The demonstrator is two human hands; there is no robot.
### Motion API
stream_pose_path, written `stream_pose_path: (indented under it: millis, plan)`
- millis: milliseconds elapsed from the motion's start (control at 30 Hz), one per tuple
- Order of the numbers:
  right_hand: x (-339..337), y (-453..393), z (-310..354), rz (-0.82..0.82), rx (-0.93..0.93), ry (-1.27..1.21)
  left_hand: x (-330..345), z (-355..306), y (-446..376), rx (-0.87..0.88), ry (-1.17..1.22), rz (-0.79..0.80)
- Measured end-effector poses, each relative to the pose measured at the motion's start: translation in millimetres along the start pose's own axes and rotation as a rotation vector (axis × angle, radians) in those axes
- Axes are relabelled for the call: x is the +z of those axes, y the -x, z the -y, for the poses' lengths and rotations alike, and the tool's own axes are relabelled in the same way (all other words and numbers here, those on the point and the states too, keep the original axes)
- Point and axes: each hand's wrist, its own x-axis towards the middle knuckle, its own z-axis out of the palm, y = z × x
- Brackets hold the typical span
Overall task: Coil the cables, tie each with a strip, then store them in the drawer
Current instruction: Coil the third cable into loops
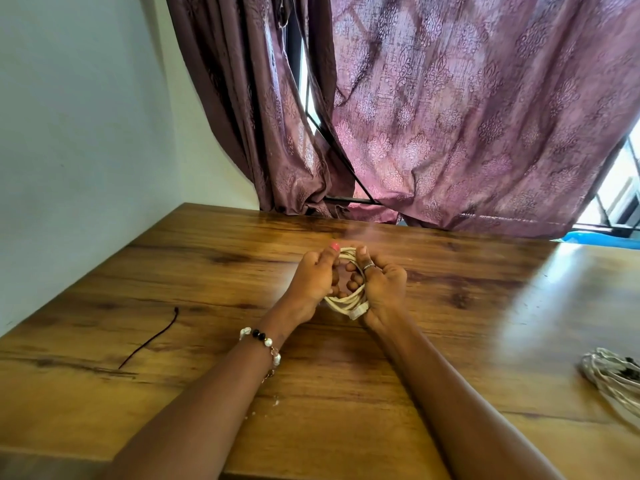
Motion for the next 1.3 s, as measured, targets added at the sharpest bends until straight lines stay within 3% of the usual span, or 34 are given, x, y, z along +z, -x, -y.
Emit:
stream_pose_path:
  millis: [233,500,700,1000,1133,1300]
  plan:
    - [0.3,-0.8,9.8,0.015,0.142,-0.194,2.5,-5.5,-0.2,-0.137,0.335,0.007]
    - [8.3,-0.9,10.2,-0.006,0.189,-0.144,-5.3,-3.5,-3.2,-0.245,0.478,0.036]
    - [10.6,6.4,9.9,-0.066,0.067,0.032,0.1,-3.8,2.7,-0.219,0.424,-0.026]
    - [8.9,4.0,6.1,-0.02,0.044,-0.008,8.6,-8.8,10.8,-0.1,0.364,-0.242]
    - [6.2,2.6,4.1,0.035,0.011,-0.016,6.7,-5.7,10.2,-0.089,0.375,-0.19]
    - [4.5,1.3,4.6,-0.017,0.019,0.029,4.5,-1.1,7.7,-0.117,0.36,-0.118]
